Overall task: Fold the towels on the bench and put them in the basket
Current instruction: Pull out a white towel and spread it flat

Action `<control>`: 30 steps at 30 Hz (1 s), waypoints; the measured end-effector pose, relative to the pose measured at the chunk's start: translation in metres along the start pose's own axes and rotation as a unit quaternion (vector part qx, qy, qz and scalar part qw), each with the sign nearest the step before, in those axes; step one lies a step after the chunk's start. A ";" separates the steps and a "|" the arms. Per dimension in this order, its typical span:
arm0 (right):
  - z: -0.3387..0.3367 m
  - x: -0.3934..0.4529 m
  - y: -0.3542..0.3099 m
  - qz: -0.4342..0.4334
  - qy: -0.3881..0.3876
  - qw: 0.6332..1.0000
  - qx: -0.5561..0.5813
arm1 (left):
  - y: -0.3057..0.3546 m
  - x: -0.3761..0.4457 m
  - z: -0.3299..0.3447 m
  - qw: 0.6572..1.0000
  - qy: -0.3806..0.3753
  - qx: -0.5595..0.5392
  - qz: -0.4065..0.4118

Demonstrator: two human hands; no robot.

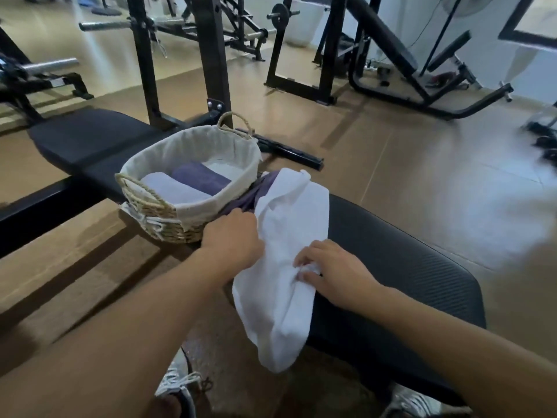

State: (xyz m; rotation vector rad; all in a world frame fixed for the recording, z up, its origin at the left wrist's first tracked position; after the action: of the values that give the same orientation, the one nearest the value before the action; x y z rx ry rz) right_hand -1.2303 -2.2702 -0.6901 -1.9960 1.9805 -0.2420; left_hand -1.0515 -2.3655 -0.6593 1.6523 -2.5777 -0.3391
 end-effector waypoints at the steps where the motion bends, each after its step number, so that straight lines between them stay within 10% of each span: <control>1: 0.000 -0.001 0.002 0.002 0.001 1.000 0.006 | 0.003 0.000 -0.002 1.000 0.026 0.006 0.006; 7: -0.025 -0.020 0.013 0.033 0.185 0.976 0.109 | 0.050 -0.015 -0.021 0.950 0.226 0.004 0.216; 15: -0.049 -0.037 0.031 -0.036 0.167 0.985 -0.019 | 0.097 -0.062 0.003 0.869 0.087 -0.153 0.462; 22: -0.078 -0.061 0.058 0.034 0.297 0.936 0.186 | 0.096 -0.068 0.016 0.880 -0.108 -0.370 0.277; 30: -0.111 -0.092 0.076 0.199 0.395 0.833 0.333 | 0.095 -0.069 0.044 0.940 -0.154 -0.146 0.268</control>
State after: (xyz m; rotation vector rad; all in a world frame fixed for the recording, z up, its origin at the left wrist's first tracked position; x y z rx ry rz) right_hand -1.3419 -2.1891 -0.6026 -1.0523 2.2071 -1.6039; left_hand -1.1143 -2.2589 -0.6772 0.8080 -2.8701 -0.9374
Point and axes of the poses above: each hand's wrist, its own x-axis towards the middle knuckle, its own z-axis out of the palm, y = z × x, the point moved 3 cm from there along x, towards the middle knuckle, and after that the axes turned 4 degrees about z, right-handed, at the moved point
